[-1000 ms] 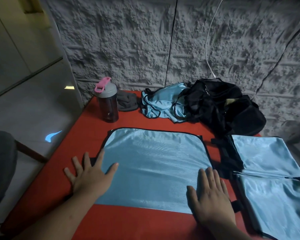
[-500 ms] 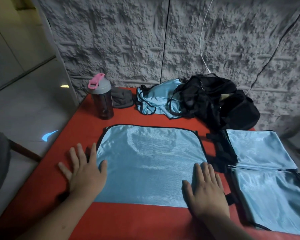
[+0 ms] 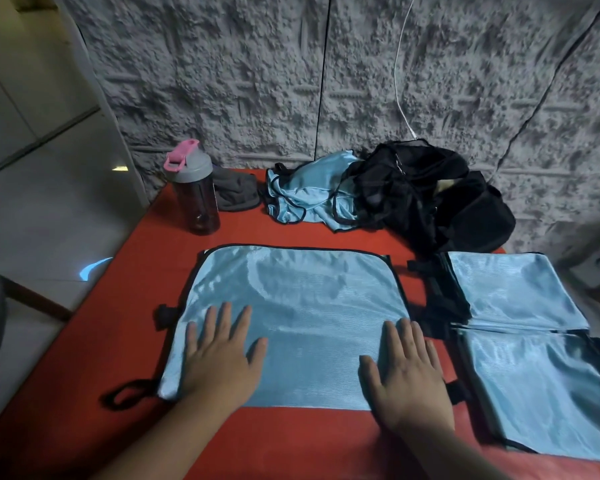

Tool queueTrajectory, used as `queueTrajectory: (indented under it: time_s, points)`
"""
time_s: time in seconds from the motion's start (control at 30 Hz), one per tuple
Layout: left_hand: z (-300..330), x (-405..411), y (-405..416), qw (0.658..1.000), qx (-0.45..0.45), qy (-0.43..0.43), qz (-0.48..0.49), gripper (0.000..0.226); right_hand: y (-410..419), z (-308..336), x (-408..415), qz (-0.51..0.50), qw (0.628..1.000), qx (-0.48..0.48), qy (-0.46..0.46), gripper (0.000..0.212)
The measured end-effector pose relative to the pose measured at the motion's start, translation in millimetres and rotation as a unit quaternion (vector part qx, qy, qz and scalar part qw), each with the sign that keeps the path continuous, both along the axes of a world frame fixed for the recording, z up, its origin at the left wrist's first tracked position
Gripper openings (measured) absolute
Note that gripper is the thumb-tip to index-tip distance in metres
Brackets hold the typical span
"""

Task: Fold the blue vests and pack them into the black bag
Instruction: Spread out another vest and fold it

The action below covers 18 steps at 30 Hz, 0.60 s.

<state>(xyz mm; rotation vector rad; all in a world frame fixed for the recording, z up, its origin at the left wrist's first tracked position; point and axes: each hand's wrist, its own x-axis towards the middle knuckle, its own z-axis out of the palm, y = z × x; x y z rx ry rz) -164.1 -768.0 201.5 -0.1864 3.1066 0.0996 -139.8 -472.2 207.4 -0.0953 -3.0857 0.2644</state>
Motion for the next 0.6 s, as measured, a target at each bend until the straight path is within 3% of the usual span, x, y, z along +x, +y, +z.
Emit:
queueTrajectory:
  time_s: [0.23, 0.5, 0.6]
  points:
    - [3.7, 5.2, -18.7, 0.999, 0.024, 0.0, 0.03, 0.081, -0.6, 5.2, 0.9, 0.002, 1.0, -0.012, -0.004, 0.087]
    - [8.1, 12.1, -36.9, 0.998, 0.009, -0.045, -0.049, 0.096, 0.2, -1.3, -0.8, 0.003, 1.0, -0.017, 0.007, 0.087]
    - [19.1, 13.1, -42.1, 0.995, 0.025, -0.073, -0.067, 0.085, 0.3, -0.8, 0.2, 0.004, 1.0, -0.015, 0.001, 0.087]
